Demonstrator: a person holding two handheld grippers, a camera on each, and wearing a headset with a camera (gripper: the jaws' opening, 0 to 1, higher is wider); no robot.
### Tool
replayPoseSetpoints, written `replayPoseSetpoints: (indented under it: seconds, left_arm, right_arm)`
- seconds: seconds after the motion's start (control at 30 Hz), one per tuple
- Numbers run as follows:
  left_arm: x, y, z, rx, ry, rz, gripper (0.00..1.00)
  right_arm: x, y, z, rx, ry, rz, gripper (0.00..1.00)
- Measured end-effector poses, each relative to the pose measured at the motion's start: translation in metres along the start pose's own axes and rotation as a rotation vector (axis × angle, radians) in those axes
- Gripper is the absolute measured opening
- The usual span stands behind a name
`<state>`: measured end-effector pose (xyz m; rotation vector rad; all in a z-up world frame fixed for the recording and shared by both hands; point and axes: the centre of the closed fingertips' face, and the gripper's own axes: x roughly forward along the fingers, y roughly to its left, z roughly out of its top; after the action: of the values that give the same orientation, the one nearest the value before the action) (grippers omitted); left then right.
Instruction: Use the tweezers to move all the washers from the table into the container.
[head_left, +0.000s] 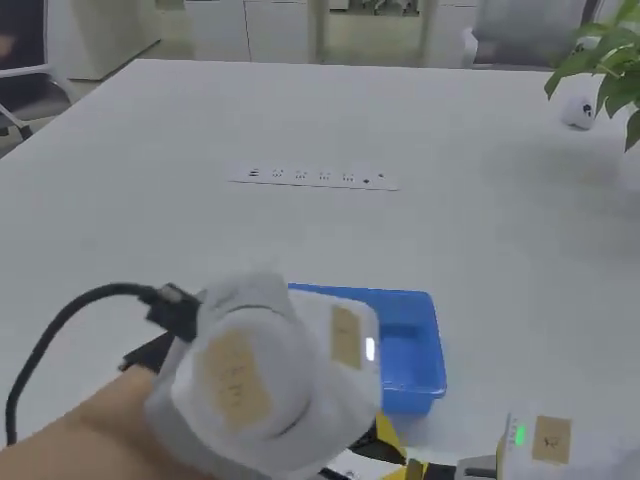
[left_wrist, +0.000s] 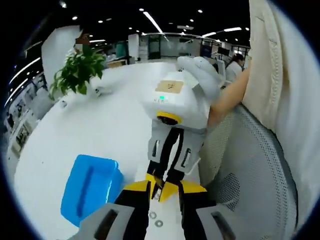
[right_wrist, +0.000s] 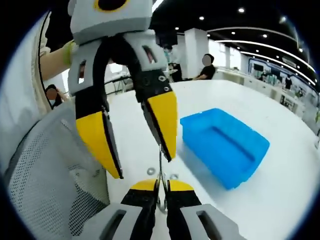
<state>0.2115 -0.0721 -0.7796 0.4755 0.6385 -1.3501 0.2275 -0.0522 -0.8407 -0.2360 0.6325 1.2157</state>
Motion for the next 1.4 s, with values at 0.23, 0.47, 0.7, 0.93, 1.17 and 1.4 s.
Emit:
replayPoseSetpoints:
  seconds: [0.23, 0.47, 0.7, 0.93, 1.17, 1.4]
  left_arm:
    - [-0.040, 0.012, -0.026, -0.309, -0.194, 0.234, 0.35]
    - [-0.093, 0.027, -0.060, -0.491, -0.325, 0.527, 0.54]
    - [-0.126, 0.041, -0.070, -0.643, -0.541, 0.734, 0.69]
    - [-0.148, 0.052, -0.084, -0.626, -0.534, 0.869, 0.75]
    - [-0.155, 0.056, -0.087, -0.633, -0.538, 0.912, 0.75]
    - [-0.152, 0.056, -0.086, -0.622, -0.529, 0.901, 0.75]
  right_arm:
    - [-0.013, -0.006, -0.010, 0.110, -0.008, -0.012, 0.03]
    - [-0.011, -0.009, -0.005, 0.165, -0.033, -0.016, 0.03]
    - [-0.003, -0.016, 0.002, 0.258, -0.082, -0.014, 0.03]
    - [-0.002, -0.011, 0.003, 0.249, -0.083, 0.006, 0.03]
    - [-0.015, -0.019, 0.016, 0.291, -0.137, -0.013, 0.03]
    - [-0.033, -0.042, 0.040, 0.411, -0.250, -0.050, 0.03]
